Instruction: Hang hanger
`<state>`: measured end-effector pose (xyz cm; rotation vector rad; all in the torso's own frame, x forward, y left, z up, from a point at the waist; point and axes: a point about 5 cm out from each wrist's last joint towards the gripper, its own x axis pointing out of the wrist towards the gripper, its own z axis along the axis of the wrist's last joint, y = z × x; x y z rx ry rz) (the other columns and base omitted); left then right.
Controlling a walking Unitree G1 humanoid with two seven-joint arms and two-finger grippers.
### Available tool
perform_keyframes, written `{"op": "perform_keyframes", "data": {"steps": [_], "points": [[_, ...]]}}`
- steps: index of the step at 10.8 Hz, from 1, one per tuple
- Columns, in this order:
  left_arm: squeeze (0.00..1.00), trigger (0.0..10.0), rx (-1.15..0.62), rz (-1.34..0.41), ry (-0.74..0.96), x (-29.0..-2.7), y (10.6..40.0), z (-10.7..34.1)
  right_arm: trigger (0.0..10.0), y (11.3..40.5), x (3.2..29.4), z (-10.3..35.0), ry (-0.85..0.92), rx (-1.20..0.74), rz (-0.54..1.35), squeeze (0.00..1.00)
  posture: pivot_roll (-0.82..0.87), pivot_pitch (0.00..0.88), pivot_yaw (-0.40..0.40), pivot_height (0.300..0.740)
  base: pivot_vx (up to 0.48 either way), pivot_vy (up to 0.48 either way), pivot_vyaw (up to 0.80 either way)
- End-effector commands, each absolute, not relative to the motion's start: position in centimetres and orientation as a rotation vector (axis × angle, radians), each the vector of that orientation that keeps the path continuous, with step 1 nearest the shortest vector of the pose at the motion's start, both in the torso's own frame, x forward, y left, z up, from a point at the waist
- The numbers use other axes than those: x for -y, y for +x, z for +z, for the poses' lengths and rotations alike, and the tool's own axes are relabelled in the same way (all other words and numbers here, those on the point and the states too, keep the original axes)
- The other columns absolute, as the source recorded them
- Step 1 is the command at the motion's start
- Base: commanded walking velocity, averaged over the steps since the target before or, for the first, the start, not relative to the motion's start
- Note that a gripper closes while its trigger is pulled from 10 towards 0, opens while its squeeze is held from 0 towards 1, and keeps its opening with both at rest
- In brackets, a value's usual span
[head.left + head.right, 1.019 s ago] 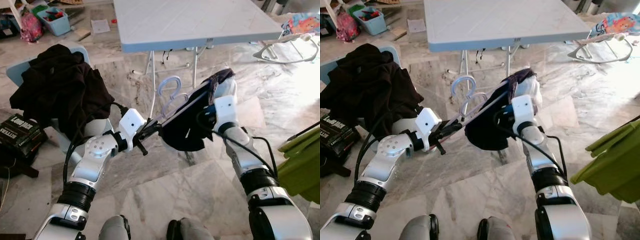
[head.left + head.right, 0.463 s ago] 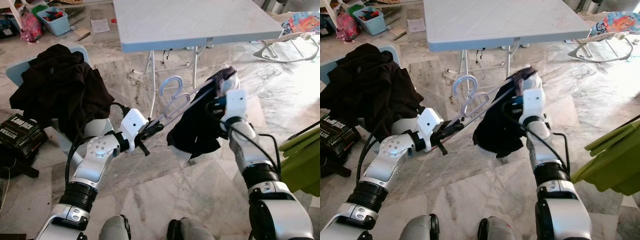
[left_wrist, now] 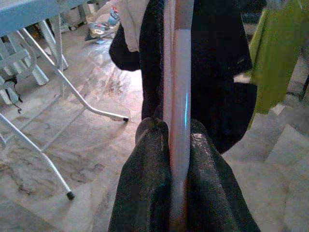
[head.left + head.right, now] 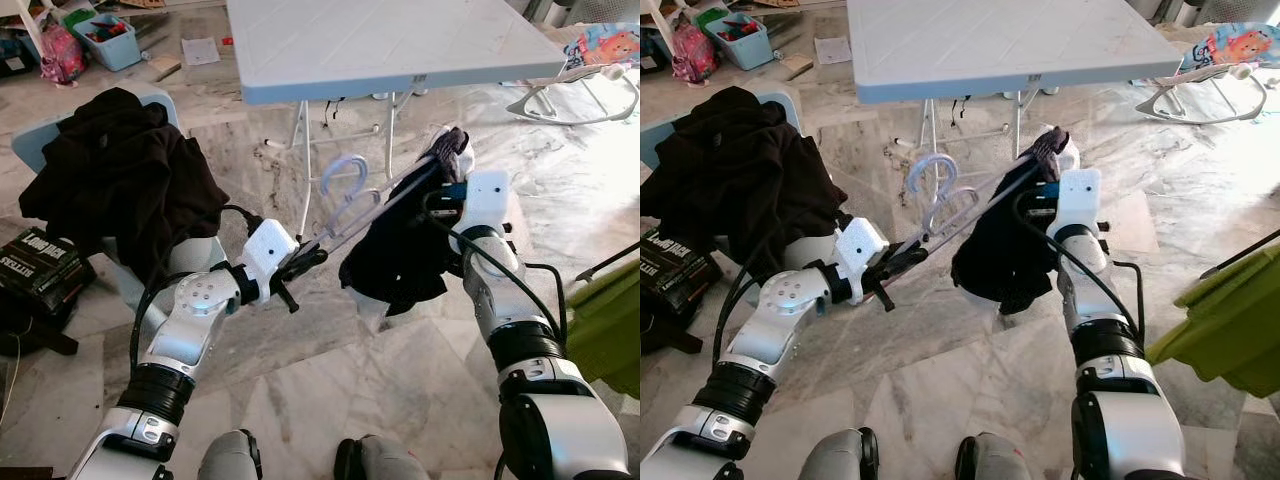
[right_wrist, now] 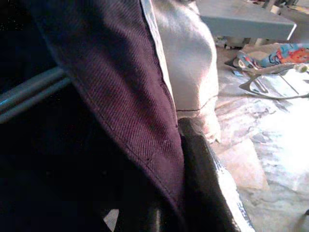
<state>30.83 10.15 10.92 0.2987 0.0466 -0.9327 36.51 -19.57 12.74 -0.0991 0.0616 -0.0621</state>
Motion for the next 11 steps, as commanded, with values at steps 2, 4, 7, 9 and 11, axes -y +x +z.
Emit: {"op": "perform_keyframes", "data": {"steps": [2,4,7,9,11], "points": [[0.0,0.0,-0.099,-0.977,0.388,-10.4,29.9,9.6,0.0,37.0,20.5,15.3,-0.105,0.053,-0.138,0.0,-0.04,0.124,-0.039,0.74,0.0,0.0,0.0],[0.0,0.0,-0.129,-0.988,0.432,-10.6,29.2,8.8,0.0,37.3,21.5,17.7,-0.115,0.15,-0.229,0.0,-0.04,0.124,-0.039,0.74,0.0,0.0,0.0],[0.0,0.0,-0.133,-1.026,0.437,-11.2,27.6,8.7,0.0,38.0,22.7,19.5,-0.153,0.189,-0.374,0.0,-0.03,0.12,-0.041,0.74,0.0,0.0,0.0],[0.0,0.0,-0.08,-0.88,0.387,-12.5,27.0,9.4,0.0,37.6,24.4,18.3,-0.217,0.113,-0.516,0.0,-0.01,0.124,-0.048,0.74,0.0,0.0,0.0],[0.0,0.0,-0.014,-0.661,0.298,-13.5,25.7,9.9,0.0,36.5,25.8,16.1,-0.249,0.04,-0.61,0.0,0.0,0.133,-0.056,0.74,0.0,0.0,0.0]]}}
